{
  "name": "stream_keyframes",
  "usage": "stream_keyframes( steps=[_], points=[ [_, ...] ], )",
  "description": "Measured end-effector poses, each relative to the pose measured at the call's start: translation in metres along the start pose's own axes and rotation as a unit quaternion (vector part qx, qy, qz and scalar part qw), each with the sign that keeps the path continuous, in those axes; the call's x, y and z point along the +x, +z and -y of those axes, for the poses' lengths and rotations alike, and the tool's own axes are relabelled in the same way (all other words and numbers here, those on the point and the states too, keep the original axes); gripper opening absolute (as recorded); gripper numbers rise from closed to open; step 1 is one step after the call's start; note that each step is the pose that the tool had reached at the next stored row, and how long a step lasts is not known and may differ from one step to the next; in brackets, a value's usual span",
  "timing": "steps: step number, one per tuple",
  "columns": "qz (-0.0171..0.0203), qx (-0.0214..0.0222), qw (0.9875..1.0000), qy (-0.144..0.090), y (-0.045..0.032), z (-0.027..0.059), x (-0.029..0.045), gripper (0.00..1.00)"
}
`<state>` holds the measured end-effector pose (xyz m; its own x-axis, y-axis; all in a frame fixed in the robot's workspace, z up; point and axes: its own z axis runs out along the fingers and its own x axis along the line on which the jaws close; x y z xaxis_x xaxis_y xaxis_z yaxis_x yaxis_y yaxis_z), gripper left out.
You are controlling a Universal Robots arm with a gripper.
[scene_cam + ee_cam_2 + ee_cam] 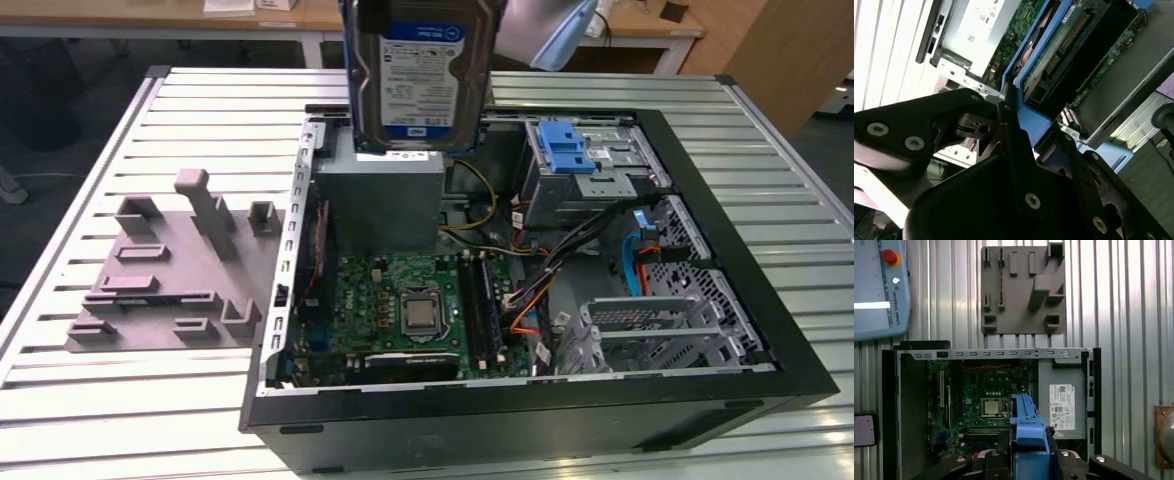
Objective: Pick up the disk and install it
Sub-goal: 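Pick up the disk, then insert the disk into the insertion slot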
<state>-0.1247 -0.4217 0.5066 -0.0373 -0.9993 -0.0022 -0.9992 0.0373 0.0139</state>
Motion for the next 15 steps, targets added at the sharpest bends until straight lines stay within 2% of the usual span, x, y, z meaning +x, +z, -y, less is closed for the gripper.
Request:
stream_keyframes(
  steps=[8, 10, 15],
  points=[
    [0.0, 0.0, 1.0, 0.0, 0.0028, 0.0359, 0.0026, 0.36],
    [0.0, 0.0, 1.0, 0.0, 0.0032, 0.0393, 0.0026, 0.36],
    [-0.0001, 0.0, 1.0, 0.0, 0.004, 0.0393, 0.0026, 0.36]
  ],
)
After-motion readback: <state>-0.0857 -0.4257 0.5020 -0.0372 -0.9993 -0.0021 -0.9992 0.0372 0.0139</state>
